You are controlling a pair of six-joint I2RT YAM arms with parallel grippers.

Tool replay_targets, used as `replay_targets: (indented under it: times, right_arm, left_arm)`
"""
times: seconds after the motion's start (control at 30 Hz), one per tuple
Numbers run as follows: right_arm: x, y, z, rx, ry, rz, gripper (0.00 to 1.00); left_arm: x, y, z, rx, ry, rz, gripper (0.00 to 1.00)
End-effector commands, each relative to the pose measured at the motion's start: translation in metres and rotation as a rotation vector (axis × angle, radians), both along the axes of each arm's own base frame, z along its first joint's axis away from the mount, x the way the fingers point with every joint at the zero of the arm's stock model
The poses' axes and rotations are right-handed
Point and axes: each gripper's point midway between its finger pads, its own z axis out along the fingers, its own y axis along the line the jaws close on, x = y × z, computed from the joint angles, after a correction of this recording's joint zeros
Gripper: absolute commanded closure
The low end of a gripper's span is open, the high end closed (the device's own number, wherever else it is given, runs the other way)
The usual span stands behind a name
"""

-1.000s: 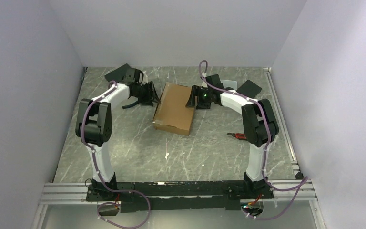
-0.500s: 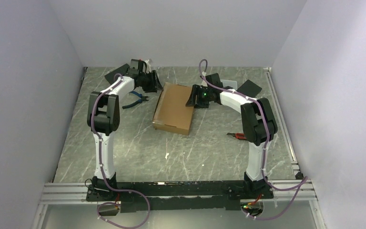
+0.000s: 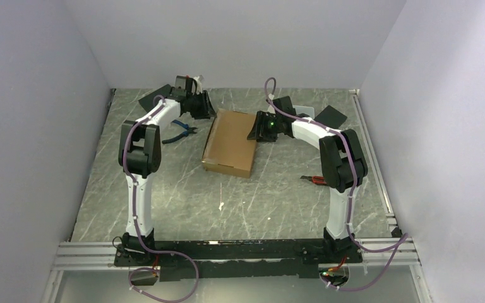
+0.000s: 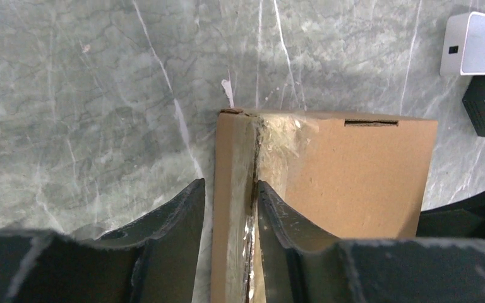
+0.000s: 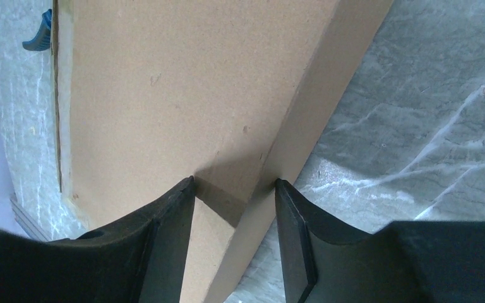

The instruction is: Unpack the express box

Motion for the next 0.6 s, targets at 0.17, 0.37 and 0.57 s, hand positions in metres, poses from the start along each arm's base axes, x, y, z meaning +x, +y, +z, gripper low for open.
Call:
replay_targets:
  times: [0.17,0.37,0.57]
  right_arm:
    - [0.007,-0.014,-0.021,-0.069,0.029,-0.073,0.64]
    - [0.004,-0.017,-0.027,-0.072,0.052,-0.088,0.65]
    - [0.003,-0.022,-0.032,-0.059,0.079,-0.115,0.68]
  left_arm:
    - [0.015,0.032,-0.019,0.161,-0.007,0.114,0.62]
    - [0.012,0.045,-0.032,0.271,0.003,0.112,0.61]
    - [0.006,0.054,-0.047,0.29,0.047,0.111,0.61]
